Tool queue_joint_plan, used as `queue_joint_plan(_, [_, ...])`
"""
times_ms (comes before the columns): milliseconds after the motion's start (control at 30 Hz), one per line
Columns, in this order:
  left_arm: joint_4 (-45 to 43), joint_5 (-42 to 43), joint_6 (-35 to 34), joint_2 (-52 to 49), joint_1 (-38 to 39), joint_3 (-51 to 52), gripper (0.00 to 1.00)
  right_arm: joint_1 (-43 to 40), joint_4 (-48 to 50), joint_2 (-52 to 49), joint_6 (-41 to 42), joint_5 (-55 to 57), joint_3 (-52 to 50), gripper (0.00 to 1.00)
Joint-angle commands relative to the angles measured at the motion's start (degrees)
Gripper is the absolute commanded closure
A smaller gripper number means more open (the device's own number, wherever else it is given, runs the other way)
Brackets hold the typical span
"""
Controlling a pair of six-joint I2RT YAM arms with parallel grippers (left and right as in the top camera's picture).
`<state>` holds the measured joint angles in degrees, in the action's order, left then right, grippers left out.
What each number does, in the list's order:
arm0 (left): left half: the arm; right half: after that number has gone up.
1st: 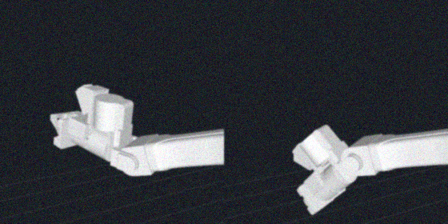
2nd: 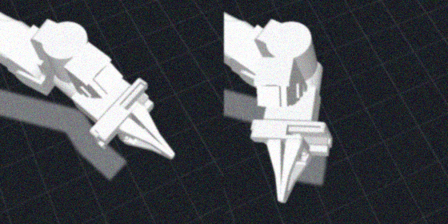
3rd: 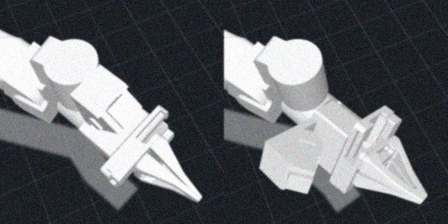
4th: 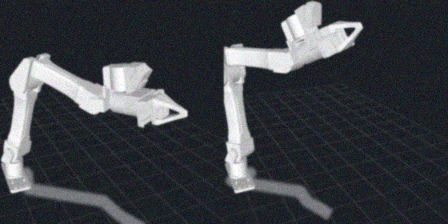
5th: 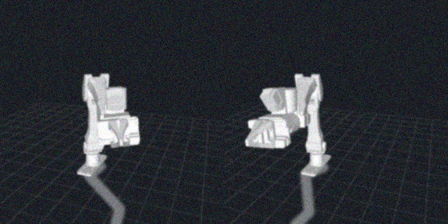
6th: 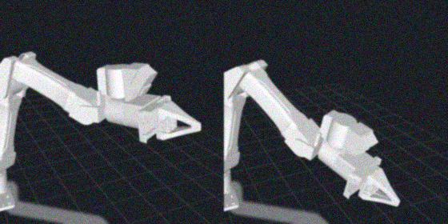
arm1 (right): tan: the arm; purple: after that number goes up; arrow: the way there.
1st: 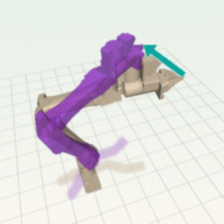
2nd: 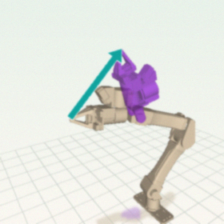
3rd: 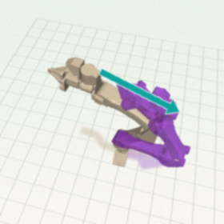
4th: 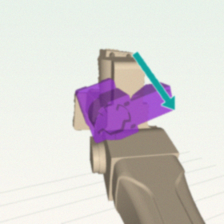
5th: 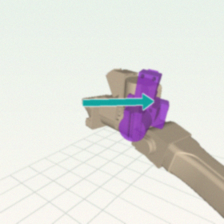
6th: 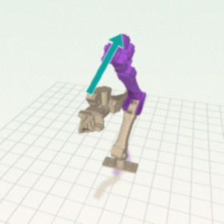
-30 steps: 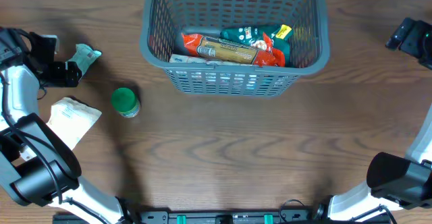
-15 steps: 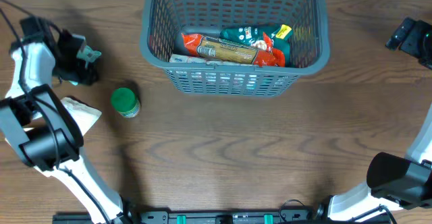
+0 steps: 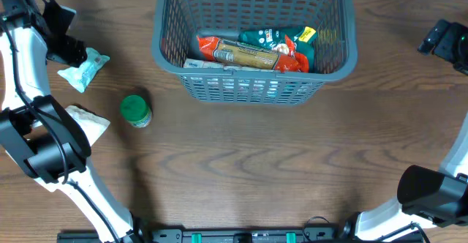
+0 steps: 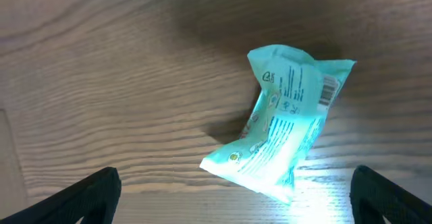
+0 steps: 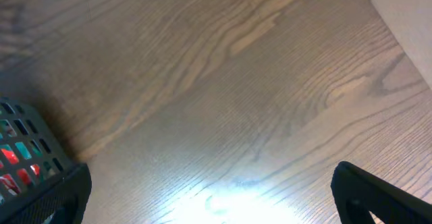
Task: Pack container
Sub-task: 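Lower the left gripper and grasp the mint-green wipes packet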
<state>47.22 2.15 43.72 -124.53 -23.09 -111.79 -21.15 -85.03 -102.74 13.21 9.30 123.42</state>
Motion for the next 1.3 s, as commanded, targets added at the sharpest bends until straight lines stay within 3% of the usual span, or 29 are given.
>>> queue_joint_plan(0, [0.52,-1.4,2.78,-2.29,-0.31,-0.42,0.07,0.24,-0.04,-0.02,0.46,0.74,0.02,0.01])
queue_joint_plan(633, [-0.15,-1.07,3.17,-12.52,-0.28,-0.31,0.05,-0.35,-0.04,-0.02,0.46,0.74,0.0,0.01])
queue_joint_plan(967, [-0.33,4.52,2.08,-13.53,-0.24,-0.31,0.02,-0.39,-0.04,-0.02,0.46,0.74,0.0,0.01])
queue_joint_plan(1000, [-0.35,5.25,2.1,-13.53,-0.24,-0.31,0.11,-0.39,-0.04,-0.02,0.46,0.74,0.0,0.01])
queue_joint_plan(1033, [-0.39,5.84,2.1,-13.53,-0.24,-0.31,0.38,-0.42,-0.04,-0.02,0.46,0.74,0.0,0.01])
queue_joint_plan(1067, [-0.48,6.1,2.08,-13.53,-0.24,-0.31,0.56,-0.42,-0.04,-0.02,0.46,0.74,0.0,0.01])
queue_joint_plan(1167, [-0.72,6.03,2.08,-13.53,-0.24,-0.31,0.88,-0.42,-0.04,-0.02,0.46,0.74,0.0,0.01])
queue_joint_plan(1200, [-0.83,6.01,1.66,-13.53,-0.24,-0.31,0.94,-0.42,-0.04,-0.02,0.46,0.74,0.0,0.01])
queue_joint_plan(1267, [-0.79,6.01,0.87,-13.53,-0.31,-0.31,0.94,-0.39,-0.04,-0.02,0.46,0.74,0.0,0.01])
